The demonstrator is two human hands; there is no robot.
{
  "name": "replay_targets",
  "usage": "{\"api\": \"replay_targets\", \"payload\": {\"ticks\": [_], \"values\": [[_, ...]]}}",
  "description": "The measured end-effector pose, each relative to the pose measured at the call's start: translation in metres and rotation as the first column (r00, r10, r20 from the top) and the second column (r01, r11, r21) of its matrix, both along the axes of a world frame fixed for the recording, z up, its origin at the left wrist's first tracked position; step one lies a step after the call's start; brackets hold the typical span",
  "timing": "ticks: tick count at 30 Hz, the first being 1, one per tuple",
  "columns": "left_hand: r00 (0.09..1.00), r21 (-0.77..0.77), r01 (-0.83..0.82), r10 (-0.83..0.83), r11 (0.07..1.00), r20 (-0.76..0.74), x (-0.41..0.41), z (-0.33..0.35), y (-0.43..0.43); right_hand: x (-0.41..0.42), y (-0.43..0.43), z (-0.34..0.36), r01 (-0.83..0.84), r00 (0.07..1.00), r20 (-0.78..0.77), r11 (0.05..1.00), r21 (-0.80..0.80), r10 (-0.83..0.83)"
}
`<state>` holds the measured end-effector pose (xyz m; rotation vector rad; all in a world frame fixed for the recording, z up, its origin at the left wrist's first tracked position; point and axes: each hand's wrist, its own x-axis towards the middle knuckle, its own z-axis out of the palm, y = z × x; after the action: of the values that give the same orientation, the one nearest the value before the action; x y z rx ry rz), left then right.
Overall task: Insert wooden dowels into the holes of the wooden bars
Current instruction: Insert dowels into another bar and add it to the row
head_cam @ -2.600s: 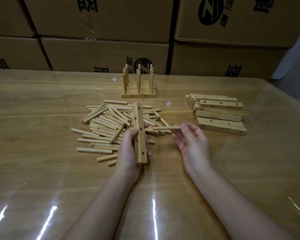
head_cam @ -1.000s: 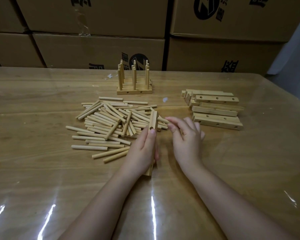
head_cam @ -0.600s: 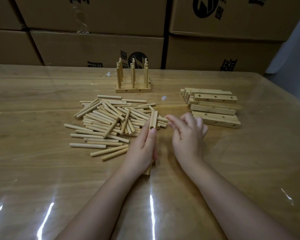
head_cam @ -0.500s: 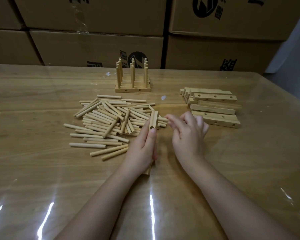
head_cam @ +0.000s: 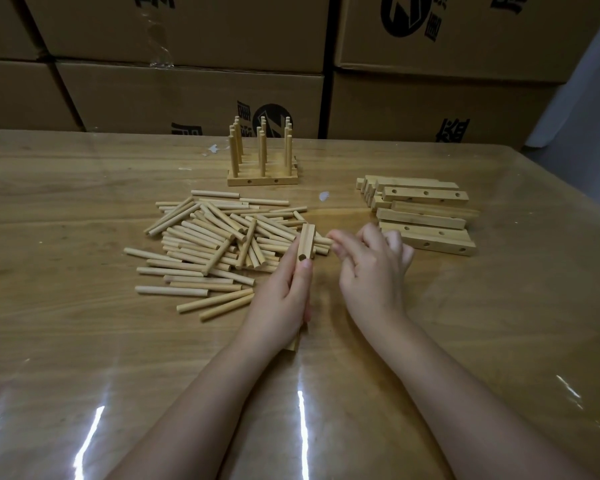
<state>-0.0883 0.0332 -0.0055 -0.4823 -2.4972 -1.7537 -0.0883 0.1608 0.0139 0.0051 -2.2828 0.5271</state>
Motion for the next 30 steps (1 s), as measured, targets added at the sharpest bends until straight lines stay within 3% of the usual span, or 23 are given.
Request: {"api": "replay_targets", "payload": {"ticks": [11,15,20,24,27,30], "values": [[1.000,-0.057,-0.014,0.013,0.998,-0.014,0.0007,-0.0018,-0.0019,0.0001,0.0027,0.0008,-0.016,0.995,0.102,0.999,-0.049,0.021],[0.999,-0.110,-0.037,0.033,0.993,-0.034,0.0013,-0.0014,-0.0020,0.0000,0.0054,0.0014,-0.022,0.979,0.202,0.996,-0.085,0.039],[0.999,-0.226,-0.050,0.045,0.973,-0.029,0.0028,0.0013,-0.0053,-0.0026,0.0086,0.0032,-0.041,0.936,0.333,0.976,-0.214,0.112],[0.998,-0.269,-0.053,0.045,0.962,-0.034,0.0038,0.0031,-0.0064,-0.0032,0.0094,0.0012,-0.070,0.925,0.335,0.947,-0.314,0.180],[0.997,-0.295,-0.068,0.058,0.953,-0.042,0.0036,0.0037,-0.0050,-0.0030,0.0061,-0.0007,-0.063,0.950,0.289,0.977,-0.203,0.121],[0.998,-0.227,-0.053,0.057,0.973,0.012,0.0016,0.0031,-0.0055,-0.0013,0.0087,-0.0002,-0.031,0.988,0.155,0.998,0.056,0.022]]}}
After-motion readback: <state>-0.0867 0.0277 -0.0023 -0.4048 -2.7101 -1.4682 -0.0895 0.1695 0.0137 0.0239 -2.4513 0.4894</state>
